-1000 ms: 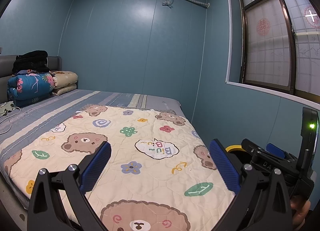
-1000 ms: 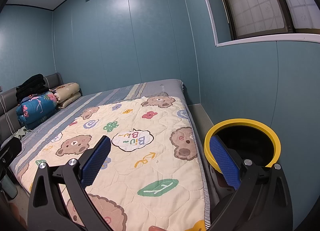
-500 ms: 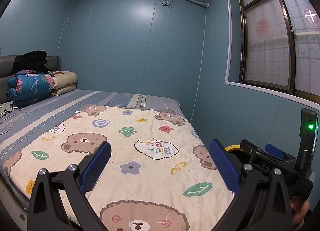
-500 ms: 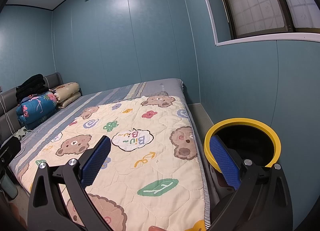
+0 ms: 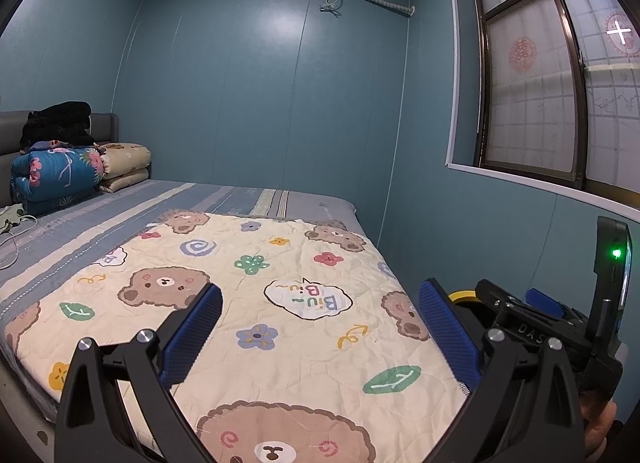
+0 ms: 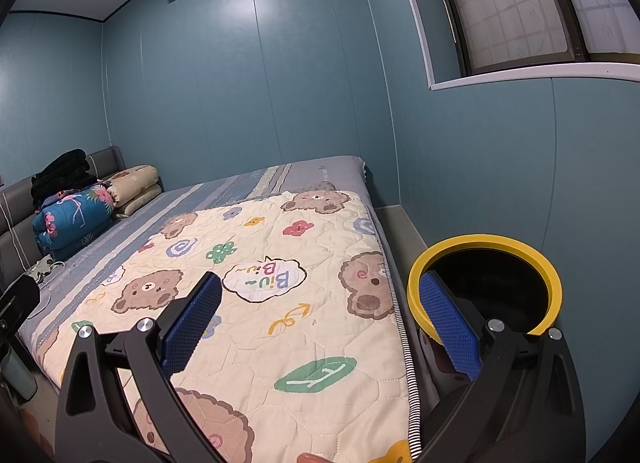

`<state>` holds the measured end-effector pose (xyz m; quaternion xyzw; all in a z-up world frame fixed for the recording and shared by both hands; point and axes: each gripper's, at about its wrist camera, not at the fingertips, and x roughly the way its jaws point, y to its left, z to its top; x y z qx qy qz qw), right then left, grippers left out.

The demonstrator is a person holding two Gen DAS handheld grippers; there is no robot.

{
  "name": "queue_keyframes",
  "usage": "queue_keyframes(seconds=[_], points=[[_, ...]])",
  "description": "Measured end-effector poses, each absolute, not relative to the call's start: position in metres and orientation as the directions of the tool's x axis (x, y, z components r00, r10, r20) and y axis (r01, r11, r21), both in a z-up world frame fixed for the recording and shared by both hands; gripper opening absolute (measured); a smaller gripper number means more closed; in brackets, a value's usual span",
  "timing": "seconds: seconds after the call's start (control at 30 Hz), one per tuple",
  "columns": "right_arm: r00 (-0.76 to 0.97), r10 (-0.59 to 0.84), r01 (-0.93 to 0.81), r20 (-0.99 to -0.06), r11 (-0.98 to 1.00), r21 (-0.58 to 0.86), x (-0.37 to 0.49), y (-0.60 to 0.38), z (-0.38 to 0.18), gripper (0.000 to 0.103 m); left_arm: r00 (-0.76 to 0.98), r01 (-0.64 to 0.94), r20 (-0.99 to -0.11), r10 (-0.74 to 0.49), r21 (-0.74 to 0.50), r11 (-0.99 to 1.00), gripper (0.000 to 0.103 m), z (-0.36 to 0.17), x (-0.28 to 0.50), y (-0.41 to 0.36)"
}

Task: Collect trash

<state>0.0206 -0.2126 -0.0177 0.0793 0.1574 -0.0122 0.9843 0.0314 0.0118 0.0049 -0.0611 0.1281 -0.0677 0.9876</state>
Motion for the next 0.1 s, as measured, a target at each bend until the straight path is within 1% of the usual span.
queue_keyframes(seconds=[0.1], points=[[0.950, 0.000, 0.051, -0.312, 0.987, 0.153, 0.0203, -0.2122, -0.0188, 0.095, 0.958, 0.117, -0.245, -0.149, -0.139, 0.983, 0.095, 0.0042, 0.0317, 0.0124]])
